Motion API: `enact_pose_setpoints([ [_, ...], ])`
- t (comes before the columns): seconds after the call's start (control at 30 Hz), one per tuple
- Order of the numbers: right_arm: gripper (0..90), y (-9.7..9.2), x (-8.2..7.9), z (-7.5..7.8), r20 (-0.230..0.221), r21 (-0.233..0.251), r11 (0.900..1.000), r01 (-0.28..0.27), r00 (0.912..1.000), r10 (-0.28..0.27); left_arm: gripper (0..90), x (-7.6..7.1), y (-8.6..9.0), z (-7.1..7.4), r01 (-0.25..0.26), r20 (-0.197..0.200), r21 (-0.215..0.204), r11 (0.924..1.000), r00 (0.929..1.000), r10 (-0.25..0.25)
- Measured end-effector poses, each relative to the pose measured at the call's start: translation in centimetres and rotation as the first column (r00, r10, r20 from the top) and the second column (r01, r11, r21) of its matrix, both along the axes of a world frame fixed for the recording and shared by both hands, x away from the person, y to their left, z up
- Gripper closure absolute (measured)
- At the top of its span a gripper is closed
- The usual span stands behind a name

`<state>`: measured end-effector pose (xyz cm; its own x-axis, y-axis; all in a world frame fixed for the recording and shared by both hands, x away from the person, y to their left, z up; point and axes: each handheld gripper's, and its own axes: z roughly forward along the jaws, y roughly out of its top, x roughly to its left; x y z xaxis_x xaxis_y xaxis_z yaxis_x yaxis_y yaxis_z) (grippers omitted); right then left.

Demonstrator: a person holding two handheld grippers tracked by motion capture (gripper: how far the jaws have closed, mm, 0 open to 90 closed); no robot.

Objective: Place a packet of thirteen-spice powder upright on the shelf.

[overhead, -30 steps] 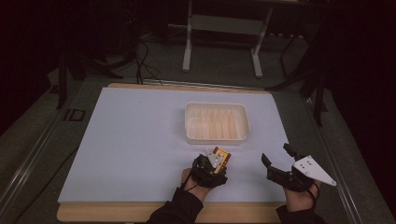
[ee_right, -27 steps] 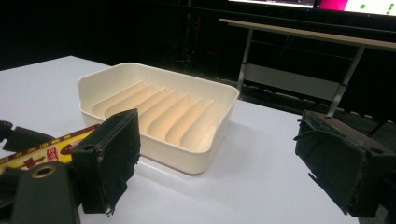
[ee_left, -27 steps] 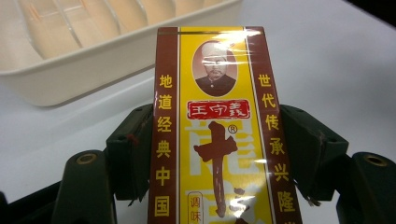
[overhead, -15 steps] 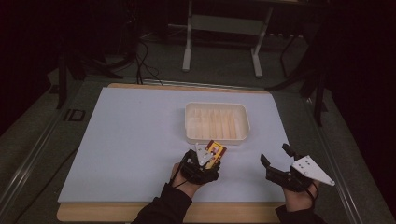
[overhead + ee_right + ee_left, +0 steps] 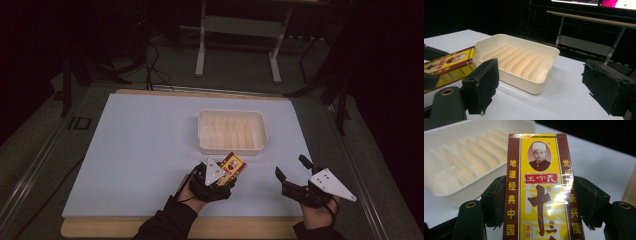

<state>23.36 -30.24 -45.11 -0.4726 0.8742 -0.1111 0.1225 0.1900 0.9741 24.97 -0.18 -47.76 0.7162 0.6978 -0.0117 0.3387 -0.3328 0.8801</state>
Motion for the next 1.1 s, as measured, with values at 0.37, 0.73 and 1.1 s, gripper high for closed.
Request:
enact_pose_setpoints([
  [0.37, 13.6, 1.4, -1.2, 1.2, -0.025, 0.032, 0.9935, -0.109, 0.9936, 0.11, 33.2, -0.2, 1.0, -0.1, 0.113, 0.103, -0.194, 0.9746, 0.9902, -0.094],
  [0.73, 13.2, 3.2, -1.4, 3.2, -0.074, 0.11, 0.9713, -0.211, 0.9728, 0.22, 33.3, -0.1, 1.9, -0.6, 0.14, 0.165, -0.356, 0.924, 0.9825, -0.085],
  [1.1, 11.1, 5.7, -0.8, 5.3, -0.15, 0.295, 0.9283, -0.226, 0.9485, 0.279, 33.3, -0.4, 1.6, -0.8, 0.171, 0.209, -0.358, 0.918, 0.9727, -0.1],
])
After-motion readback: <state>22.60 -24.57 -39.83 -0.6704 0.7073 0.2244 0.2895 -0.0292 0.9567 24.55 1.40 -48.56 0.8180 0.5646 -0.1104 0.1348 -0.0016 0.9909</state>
